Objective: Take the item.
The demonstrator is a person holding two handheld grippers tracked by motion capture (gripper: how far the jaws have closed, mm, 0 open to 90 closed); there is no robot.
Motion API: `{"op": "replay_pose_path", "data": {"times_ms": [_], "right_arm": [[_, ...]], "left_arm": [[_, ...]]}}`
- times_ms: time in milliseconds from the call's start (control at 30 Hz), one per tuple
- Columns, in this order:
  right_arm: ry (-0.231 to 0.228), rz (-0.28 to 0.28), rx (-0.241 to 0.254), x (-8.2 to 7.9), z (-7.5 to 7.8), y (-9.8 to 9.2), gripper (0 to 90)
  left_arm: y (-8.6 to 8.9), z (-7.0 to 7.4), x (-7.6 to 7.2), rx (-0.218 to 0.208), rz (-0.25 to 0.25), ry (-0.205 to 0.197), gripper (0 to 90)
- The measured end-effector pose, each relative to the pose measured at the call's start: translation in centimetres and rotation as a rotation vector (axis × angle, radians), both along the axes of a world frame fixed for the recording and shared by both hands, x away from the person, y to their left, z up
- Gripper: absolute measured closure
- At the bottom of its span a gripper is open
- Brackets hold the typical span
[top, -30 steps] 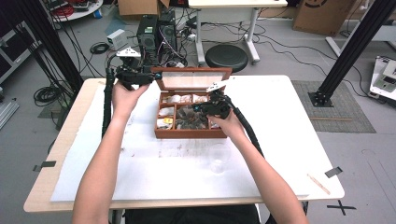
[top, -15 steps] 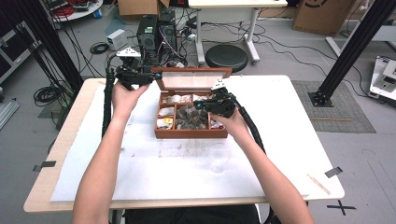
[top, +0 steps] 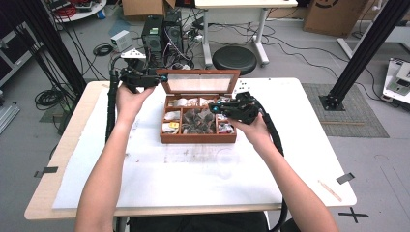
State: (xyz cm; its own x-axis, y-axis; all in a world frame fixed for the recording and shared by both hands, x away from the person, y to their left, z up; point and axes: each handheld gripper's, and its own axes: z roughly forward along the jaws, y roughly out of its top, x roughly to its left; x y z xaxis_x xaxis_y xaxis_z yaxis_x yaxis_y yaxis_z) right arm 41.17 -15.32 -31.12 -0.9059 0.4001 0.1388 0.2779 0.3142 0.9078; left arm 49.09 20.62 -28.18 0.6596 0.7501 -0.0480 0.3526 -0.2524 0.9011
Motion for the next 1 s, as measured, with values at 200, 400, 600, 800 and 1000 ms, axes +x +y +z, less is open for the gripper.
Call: {"op": "replay_pose_path", "data": {"times_ms": [200, 400, 600, 800, 1000], "right_arm": [[-0.018, 0.002, 0.027, -1.2, 0.9, -1.3, 90.0], [-0.045, 0.005, 0.058, -2.6, 1.6, -2.6, 90.0], [-0.071, 0.008, 0.055, -4.6, 2.0, -4.3, 90.0], [-0.092, 0.018, 0.06, -6.4, 2.0, -5.4, 90.0], [-0.102, 0.04, 0.051, -8.0, 1.7, -5.7, 90.0]], "left_arm": [[0.0, 0.0, 0.1, -0.004, 0.004, 0.002, 48.2], [-0.1, 0.1, 0.2, 0.0, 0.008, 0.001, 48.2], [-0.1, 0.1, 0.4, 0.003, 0.01, 0.006, 48.2], [-0.2, 0.2, 0.4, 0.004, 0.014, 0.007, 48.2], [-0.3, 0.3, 0.4, 0.025, 0.016, 0.007, 48.2]]}}
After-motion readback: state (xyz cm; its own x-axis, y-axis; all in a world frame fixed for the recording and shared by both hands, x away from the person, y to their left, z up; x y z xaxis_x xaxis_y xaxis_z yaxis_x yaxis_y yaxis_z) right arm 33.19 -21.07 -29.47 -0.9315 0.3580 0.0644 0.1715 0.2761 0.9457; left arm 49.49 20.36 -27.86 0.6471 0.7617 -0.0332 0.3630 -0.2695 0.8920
